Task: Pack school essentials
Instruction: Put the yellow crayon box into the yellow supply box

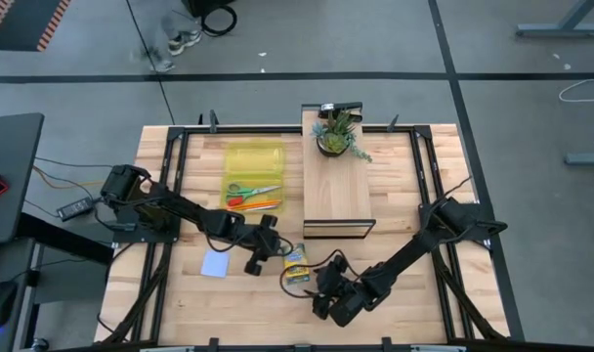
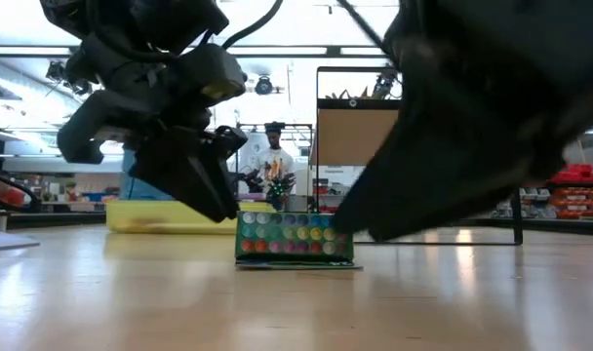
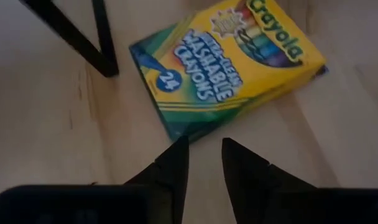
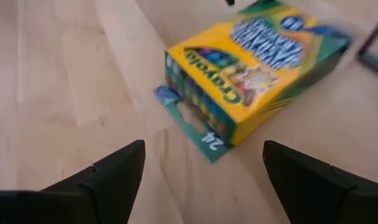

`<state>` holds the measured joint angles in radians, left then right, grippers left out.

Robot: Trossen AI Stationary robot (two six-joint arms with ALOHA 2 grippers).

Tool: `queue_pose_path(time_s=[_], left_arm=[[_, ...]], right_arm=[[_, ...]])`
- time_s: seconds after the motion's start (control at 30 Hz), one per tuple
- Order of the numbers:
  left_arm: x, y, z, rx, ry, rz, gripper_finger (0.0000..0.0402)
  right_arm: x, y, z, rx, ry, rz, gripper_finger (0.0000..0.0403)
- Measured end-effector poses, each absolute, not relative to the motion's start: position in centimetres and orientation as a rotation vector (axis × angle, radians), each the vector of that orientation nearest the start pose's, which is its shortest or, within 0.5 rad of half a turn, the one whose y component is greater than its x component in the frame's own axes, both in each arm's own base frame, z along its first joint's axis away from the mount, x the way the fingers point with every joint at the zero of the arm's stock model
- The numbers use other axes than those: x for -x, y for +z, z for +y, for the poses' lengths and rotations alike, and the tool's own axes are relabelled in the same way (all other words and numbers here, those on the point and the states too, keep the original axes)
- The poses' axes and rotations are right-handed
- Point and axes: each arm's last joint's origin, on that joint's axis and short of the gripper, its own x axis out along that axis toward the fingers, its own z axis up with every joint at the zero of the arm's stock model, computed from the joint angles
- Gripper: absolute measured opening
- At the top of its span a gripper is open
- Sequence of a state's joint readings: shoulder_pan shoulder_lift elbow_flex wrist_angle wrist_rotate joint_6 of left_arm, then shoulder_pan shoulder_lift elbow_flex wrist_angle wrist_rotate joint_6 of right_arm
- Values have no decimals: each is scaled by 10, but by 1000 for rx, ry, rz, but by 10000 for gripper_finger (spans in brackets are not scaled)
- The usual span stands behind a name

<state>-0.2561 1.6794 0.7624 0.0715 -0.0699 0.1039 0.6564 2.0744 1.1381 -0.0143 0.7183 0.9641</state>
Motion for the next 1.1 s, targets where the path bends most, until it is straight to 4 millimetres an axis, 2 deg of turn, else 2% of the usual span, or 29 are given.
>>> queue_pose_path(time_s=[0.13,0.3,0.47,0.67,0.87,1.1], left_arm=[[-299,134,-76,-247,-225,843,132],[-299,134,-71,-283,-140,855,179],[-302,133,-65,-256,-160,846,200],[-303,130,-72,-196,-292,838,183],[-295,128,-90,-216,-358,864,157],[-283,126,-116,-200,-454,907,134]], right_arm=[[-325,92,227,-279,-371,641,333],[-325,90,226,-237,-390,632,333],[-327,91,222,-184,-403,620,333],[-335,92,213,-154,-385,631,333],[-347,96,210,-112,-228,661,333],[-352,95,207,-57,-70,731,333]])
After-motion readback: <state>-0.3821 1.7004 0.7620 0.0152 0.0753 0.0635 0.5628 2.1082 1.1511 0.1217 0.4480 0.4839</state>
